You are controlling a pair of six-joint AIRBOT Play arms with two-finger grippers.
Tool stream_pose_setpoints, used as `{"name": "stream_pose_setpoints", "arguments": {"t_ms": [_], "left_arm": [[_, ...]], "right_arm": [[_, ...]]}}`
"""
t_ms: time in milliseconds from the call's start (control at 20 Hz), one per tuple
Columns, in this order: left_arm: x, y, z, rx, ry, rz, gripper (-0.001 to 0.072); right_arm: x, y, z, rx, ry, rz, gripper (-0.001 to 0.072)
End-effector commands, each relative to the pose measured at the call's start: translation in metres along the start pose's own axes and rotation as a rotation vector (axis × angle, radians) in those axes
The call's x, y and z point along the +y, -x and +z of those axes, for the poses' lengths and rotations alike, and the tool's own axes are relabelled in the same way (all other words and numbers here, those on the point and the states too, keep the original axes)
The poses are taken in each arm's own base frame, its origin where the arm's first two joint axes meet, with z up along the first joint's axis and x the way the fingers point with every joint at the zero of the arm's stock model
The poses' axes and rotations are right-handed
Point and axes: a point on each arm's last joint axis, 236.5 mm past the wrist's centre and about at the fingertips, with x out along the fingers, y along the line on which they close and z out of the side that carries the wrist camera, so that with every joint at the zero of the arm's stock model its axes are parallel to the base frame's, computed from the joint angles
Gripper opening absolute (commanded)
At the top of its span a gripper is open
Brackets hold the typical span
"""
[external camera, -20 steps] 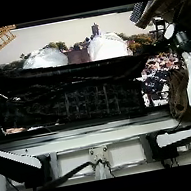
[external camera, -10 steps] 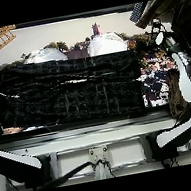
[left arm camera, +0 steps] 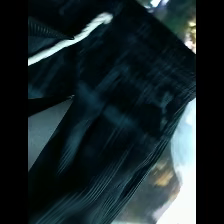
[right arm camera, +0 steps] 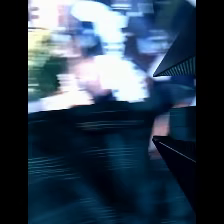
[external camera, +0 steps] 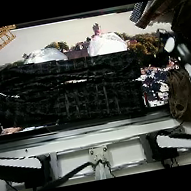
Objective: Fold the clothes and pants, and hang the long-sleeved shirts on hangers.
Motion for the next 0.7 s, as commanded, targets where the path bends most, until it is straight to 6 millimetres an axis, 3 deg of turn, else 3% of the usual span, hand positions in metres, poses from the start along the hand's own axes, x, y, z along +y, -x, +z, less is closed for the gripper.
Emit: {"name": "stream_pose_setpoints", "arguments": {"t_ms": [0,250,450,500,650], "left_arm": [[-0.040,0.046,-0.012,0.002,0.012,-0.085,0.0341],[-0.096,0.088,-0.033,-0.032,-0.057,-0.175,0.0340],[-0.114,0.115,-0.044,-0.050,-0.087,-0.214,0.0340],[-0.116,0.122,-0.046,-0.055,-0.085,-0.228,0.0340],[-0.114,0.137,-0.048,-0.076,-0.085,-0.235,0.0340]], "right_arm": [[0.009,0.023,-0.092,0.048,-0.059,0.077,0.0424],[0.021,0.033,-0.191,0.105,-0.120,0.173,0.0424],[0.010,0.021,-0.240,0.255,-0.130,0.135,0.0443],[0.009,0.019,-0.251,0.293,-0.145,0.128,0.0508],[0.008,0.011,-0.264,0.327,-0.190,0.123,0.0522]]}}
